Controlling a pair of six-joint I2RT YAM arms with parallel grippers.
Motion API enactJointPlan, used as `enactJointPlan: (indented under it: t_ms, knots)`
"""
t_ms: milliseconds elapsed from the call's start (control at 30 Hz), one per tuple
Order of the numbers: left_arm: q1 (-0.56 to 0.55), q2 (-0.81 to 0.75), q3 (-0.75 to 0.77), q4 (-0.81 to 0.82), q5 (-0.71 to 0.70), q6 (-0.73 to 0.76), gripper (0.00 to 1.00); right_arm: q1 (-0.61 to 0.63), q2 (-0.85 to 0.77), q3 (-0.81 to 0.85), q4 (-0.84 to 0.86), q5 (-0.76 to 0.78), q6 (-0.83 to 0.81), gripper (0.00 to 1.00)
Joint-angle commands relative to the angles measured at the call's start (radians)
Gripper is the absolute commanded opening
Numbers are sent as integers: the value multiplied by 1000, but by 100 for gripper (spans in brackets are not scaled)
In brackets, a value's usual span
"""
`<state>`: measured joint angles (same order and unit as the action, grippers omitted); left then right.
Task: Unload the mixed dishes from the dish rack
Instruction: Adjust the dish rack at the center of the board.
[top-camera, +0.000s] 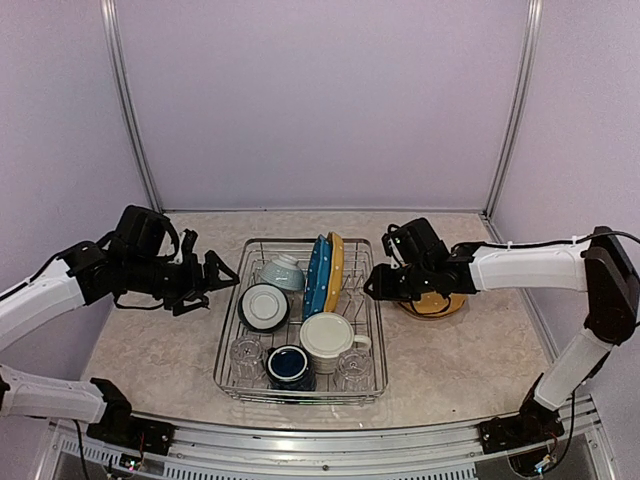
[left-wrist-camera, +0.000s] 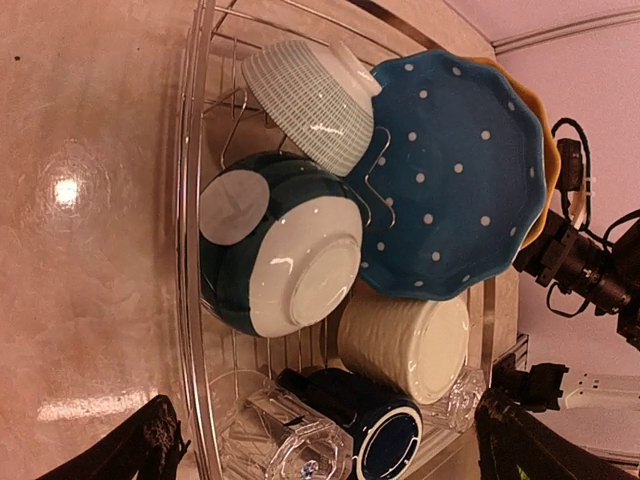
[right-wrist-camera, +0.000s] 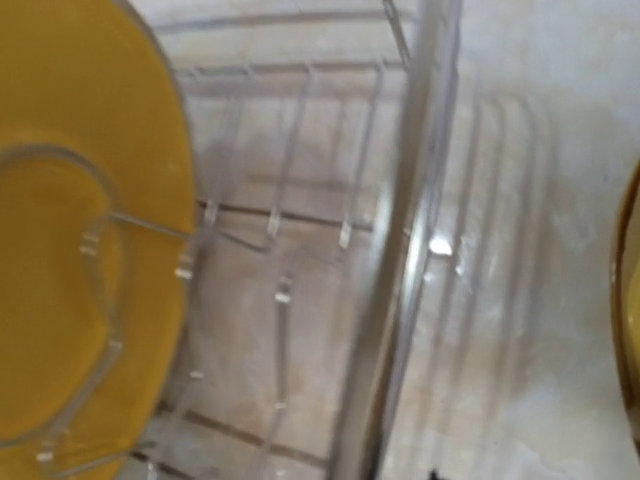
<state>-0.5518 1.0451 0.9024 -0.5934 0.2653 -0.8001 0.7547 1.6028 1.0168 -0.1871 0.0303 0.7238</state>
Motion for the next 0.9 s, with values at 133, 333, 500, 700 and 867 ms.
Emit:
enactJointPlan:
  t_ms: [133, 333, 500, 700, 867]
  knots:
    - [-160, 31, -100, 29, -103, -140, 90, -17, 45, -5, 95, -90, 11, 32]
    - [-180, 32, -158, 114, -79, -198, 83, -17, 48, -1, 157, -140, 29, 23]
    - [-228, 65, -160, 149, -92, -222, 82, -20, 51, 37, 137, -133, 18, 21]
    - [-292, 92, -150, 190, -110, -264, 81, -25, 57, 93, 86, -104, -15, 21]
    - [-335, 105, -157, 241, -94, -310, 79, -26, 86, 156, 27, -92, -63, 22]
